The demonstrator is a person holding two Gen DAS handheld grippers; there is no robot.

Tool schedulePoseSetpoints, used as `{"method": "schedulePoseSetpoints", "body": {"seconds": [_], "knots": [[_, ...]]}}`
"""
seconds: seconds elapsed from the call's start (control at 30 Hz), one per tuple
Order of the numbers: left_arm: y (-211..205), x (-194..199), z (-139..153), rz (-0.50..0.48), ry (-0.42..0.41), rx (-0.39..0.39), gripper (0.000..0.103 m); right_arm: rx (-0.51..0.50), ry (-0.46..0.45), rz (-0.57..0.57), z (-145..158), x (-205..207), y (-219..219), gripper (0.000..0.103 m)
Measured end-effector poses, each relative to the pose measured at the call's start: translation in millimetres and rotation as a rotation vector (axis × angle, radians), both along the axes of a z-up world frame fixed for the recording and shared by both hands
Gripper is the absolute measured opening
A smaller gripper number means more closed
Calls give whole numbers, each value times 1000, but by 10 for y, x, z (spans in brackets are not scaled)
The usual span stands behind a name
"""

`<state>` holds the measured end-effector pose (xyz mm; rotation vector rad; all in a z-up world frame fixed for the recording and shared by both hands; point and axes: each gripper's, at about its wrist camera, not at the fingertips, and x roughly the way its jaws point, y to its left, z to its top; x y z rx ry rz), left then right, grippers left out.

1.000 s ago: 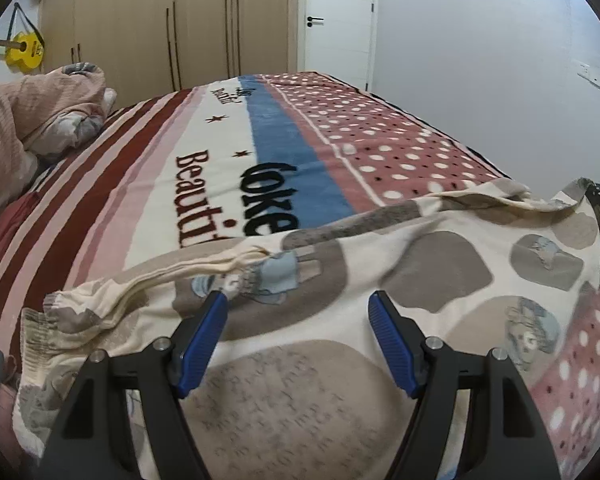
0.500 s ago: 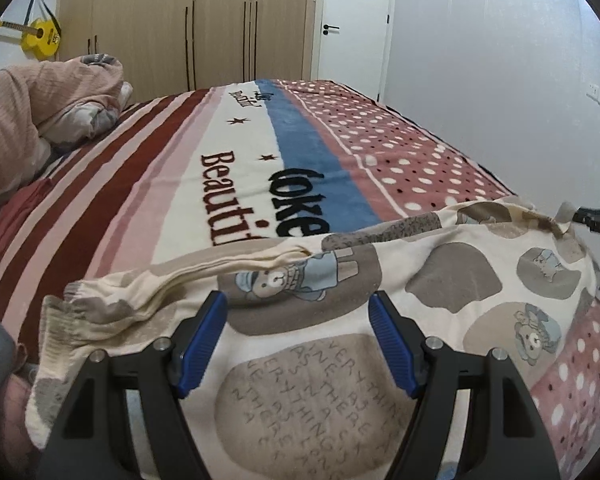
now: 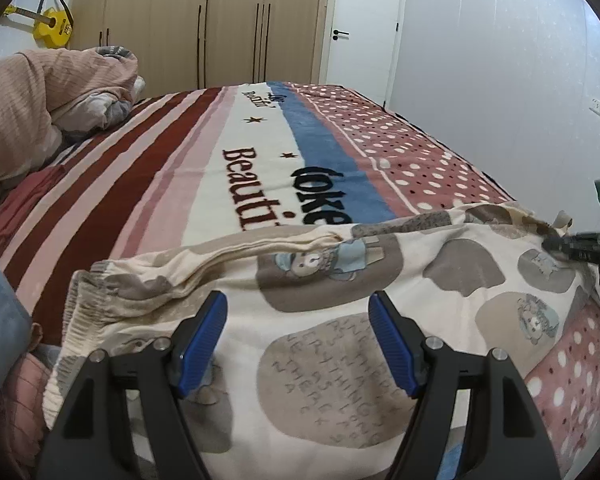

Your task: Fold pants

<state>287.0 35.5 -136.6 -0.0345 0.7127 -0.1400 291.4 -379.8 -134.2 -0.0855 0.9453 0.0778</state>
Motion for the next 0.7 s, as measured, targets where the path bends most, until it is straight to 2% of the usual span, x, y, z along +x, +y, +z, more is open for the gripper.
{"method": "schedulePoseSetpoints", "body": {"seconds": [0.07, 0.2, 0.27, 0.3, 0.4, 0.47, 0.53, 0.6, 0.7], "knots": [[43, -2, -29, 15, -2, 11, 70, -61, -28, -58, -22, 97, -87, 9], [131, 26, -91, 40, 11, -4, 70, -54, -16, -123, -72, 355, -305, 10], [184, 32, -109, 57, 17, -18, 70, -139, -47, -150, -17, 474, -340, 10], [204, 26, -107, 61, 15, -23, 71, -146, -50, -158, -2, 526, -396, 13], [255, -22, -63, 83, 18, -20, 71, -108, -34, -191, 34, 628, -565, 17], [303, -125, -1, 96, 25, -33, 73, -69, -49, -200, 93, 592, -618, 24], [329, -259, 65, 103, 26, -44, 76, -34, -75, -199, 165, 493, -610, 36], [348, -433, 133, 121, 27, -45, 76, -6, -97, -181, 231, 363, -562, 40], [370, -682, 179, 139, 53, -69, 76, 52, -123, -129, 342, 65, -424, 40]]}}
